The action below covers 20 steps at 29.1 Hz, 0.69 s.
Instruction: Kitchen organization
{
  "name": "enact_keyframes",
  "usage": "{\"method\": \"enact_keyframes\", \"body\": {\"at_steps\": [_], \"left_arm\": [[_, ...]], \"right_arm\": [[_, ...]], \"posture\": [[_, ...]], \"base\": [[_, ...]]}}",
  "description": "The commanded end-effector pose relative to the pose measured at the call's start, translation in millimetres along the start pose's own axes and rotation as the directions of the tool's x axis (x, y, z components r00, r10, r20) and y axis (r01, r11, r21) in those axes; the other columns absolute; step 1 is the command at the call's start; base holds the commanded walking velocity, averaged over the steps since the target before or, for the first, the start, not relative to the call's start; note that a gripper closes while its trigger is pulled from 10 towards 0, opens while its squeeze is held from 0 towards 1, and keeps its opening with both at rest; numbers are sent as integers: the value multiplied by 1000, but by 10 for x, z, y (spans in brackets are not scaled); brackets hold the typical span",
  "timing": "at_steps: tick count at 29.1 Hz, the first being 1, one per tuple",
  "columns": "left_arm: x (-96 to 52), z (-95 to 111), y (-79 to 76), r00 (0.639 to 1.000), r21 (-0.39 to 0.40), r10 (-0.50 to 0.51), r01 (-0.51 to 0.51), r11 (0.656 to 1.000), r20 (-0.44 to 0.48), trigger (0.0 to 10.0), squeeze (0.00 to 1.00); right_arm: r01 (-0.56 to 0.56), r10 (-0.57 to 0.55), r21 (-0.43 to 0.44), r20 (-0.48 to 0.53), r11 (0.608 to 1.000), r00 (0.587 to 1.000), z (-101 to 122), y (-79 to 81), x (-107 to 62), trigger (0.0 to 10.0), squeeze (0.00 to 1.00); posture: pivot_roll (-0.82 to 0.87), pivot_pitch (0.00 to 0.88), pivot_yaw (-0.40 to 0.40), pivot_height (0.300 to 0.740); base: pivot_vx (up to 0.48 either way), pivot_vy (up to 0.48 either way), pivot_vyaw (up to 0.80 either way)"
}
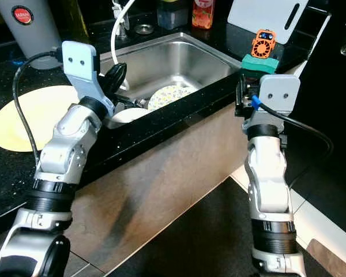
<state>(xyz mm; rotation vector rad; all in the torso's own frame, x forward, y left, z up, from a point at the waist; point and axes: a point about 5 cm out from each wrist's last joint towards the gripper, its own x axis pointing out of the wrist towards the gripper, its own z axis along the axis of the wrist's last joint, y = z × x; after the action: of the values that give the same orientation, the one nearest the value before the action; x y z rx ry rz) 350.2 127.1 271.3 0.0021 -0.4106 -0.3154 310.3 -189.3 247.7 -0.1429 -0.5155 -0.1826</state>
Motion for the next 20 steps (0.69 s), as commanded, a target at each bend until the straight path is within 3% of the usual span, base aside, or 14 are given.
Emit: {"method": "enact_keyframes", "body": {"at_steps": [1,5,6,10,14,17,19,20], "left_arm": [[-16,-1,-113,999,-3,-51,51,999,14,10000,0],[-160,-97,-308,984,-54,-175,173,983,-21,10000,0],[-294,-197,-380,977,-80,-205,200,976,-60,10000,0],[-555,-314,-472,958,-136,-259,243,960,-118,10000,0],[-702,-373,-520,943,-150,-296,274,950,-155,10000,0],[-656,-393,-493,951,-142,-263,241,960,-163,10000,0],[-498,-344,-443,969,-117,-208,192,974,-137,10000,0],[-498,-344,-443,969,-117,-208,192,974,-137,10000,0]], "right_arm": [[26,-26,-22,2,999,1000,12,-74,-22,10000,0],[16,-18,-90,-22,996,1000,-90,-107,-147,10000,0],[49,-59,-122,-73,991,996,-222,-175,-312,10000,0],[122,-142,-164,-120,979,983,-303,-332,-530,10000,0],[170,-194,-173,-140,970,971,-319,-443,-633,10000,0],[163,-185,-167,-126,972,975,-288,-443,-611,10000,0],[154,-169,-149,-96,977,981,-239,-382,-515,10000,0],[154,-169,-149,-96,977,981,-239,-382,-515,10000,0]], "posture": [[22,0,-27,740],[25,0,-35,740],[30,0,-40,740],[27,0,-43,740],[19,0,-40,740],[9,0,-33,740],[5,0,-31,740],[5,0,-31,740]], "base": [[0,0,0],[0,0,0],[0,0,0],[0,0,0],[0,0,0],[0,0,0],[0,0,0],[0,0,0]]}}
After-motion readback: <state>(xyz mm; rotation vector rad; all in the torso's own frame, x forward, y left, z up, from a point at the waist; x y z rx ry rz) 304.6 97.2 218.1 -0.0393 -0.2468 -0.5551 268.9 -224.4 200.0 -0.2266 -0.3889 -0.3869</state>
